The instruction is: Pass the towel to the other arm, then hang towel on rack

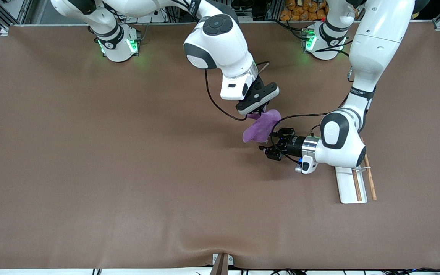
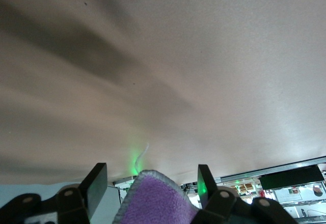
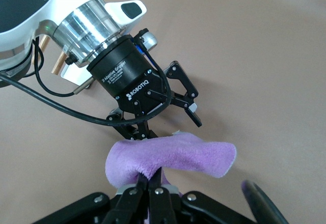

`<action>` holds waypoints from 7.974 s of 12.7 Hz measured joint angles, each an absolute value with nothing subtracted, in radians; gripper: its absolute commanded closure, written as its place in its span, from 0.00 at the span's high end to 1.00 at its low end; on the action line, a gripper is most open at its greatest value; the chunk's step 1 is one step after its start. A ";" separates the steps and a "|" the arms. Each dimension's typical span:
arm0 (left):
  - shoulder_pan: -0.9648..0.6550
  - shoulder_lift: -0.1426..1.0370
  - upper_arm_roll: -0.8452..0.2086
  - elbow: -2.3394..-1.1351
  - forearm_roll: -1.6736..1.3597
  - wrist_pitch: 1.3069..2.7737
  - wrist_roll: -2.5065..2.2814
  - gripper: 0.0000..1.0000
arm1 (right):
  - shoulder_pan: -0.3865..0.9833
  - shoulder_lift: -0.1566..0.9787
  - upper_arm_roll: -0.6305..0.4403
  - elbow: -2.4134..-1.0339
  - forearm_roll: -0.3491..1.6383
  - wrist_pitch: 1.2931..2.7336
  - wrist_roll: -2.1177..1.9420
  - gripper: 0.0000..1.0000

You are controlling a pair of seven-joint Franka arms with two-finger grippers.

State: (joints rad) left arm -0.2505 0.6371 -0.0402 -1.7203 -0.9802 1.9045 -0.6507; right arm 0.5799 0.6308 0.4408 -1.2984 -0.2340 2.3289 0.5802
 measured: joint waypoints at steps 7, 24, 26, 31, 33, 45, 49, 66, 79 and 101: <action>-0.253 0.629 -0.040 -1.723 -0.980 1.905 -0.738 0.31 | 0.580 0.631 0.441 -1.298 -0.234 2.329 0.580 0.00; -0.171 0.475 -0.018 -1.633 -0.833 1.818 -0.773 0.00 | 0.579 0.631 0.439 -1.298 -0.234 2.329 0.580 1.00; -0.140 0.452 -0.015 -1.590 -0.784 1.763 -0.773 0.00 | 0.576 0.631 0.438 -1.298 -0.234 2.329 0.581 1.00; -0.064 0.418 -0.013 -1.445 -0.615 1.590 -0.766 0.00 | 0.546 0.630 0.434 -1.289 -0.234 2.314 0.581 1.00; -0.042 0.416 -0.012 -1.430 -0.567 1.581 -0.717 0.00 | 0.528 0.627 0.434 -1.283 -0.234 2.297 0.581 1.00; 0.001 0.433 -0.011 -1.417 -0.218 1.645 -0.066 0.00 | 0.302 0.470 0.436 -1.265 -0.233 1.754 0.239 1.00; -0.009 0.433 -0.018 -1.408 -0.204 1.666 -0.033 0.00 | 0.143 0.389 0.434 -1.264 -0.139 1.599 0.042 1.00; 0.181 0.540 -0.009 -1.408 -0.094 1.750 0.353 0.00 | -0.085 0.026 0.075 -1.439 0.003 1.389 -0.035 1.00; 0.223 0.603 -0.009 -1.408 -0.095 1.823 0.415 0.00 | -0.030 0.009 0.018 -1.462 -0.020 1.426 -0.033 1.00; 0.260 0.284 -0.056 -1.357 -0.024 1.638 0.459 1.00 | -0.032 0.007 -0.006 -1.480 -0.021 1.427 -0.071 1.00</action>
